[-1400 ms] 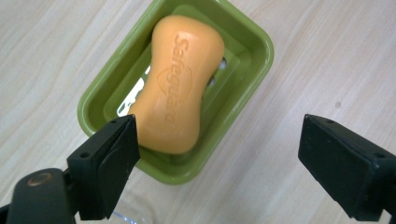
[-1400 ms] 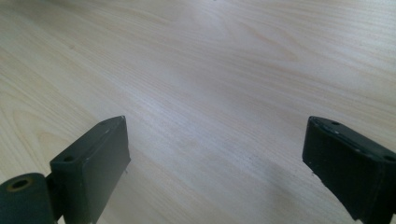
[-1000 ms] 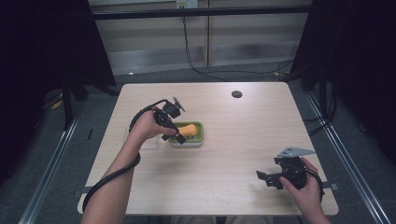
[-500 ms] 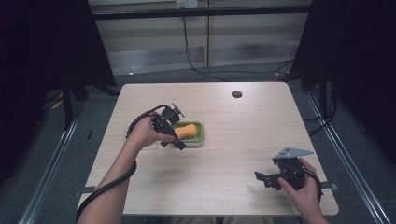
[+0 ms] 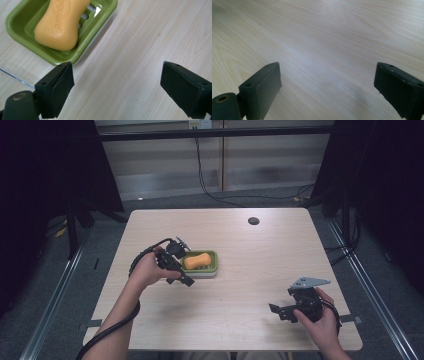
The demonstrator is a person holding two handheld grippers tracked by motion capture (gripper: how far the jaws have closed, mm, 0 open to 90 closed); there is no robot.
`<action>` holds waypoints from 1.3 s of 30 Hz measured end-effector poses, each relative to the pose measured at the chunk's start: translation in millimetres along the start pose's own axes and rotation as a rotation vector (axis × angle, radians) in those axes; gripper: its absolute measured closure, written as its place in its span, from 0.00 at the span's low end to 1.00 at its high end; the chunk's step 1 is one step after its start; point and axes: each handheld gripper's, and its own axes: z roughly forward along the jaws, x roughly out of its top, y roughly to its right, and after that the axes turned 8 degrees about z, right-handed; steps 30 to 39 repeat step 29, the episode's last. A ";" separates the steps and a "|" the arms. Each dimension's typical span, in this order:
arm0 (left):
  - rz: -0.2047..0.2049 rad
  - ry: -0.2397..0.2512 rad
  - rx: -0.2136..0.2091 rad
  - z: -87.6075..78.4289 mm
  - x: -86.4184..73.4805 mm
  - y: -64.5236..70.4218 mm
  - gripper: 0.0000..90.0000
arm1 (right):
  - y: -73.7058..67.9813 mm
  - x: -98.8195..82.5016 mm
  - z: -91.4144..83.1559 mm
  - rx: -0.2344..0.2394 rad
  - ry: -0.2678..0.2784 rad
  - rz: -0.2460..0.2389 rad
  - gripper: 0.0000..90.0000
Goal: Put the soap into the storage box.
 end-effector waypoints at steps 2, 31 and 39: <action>-0.010 0.008 0.003 1.9 -2.0 1.6 0.13 | -0.7 0.4 0.8 0.000 0.002 0.008 0.08; -0.049 0.067 0.005 31.3 -23.7 12.3 0.12 | -1.7 1.9 2.2 0.005 -0.004 -0.007 0.08; -0.049 0.067 0.005 31.3 -23.7 12.3 0.12 | -1.7 1.9 2.2 0.005 -0.004 -0.007 0.08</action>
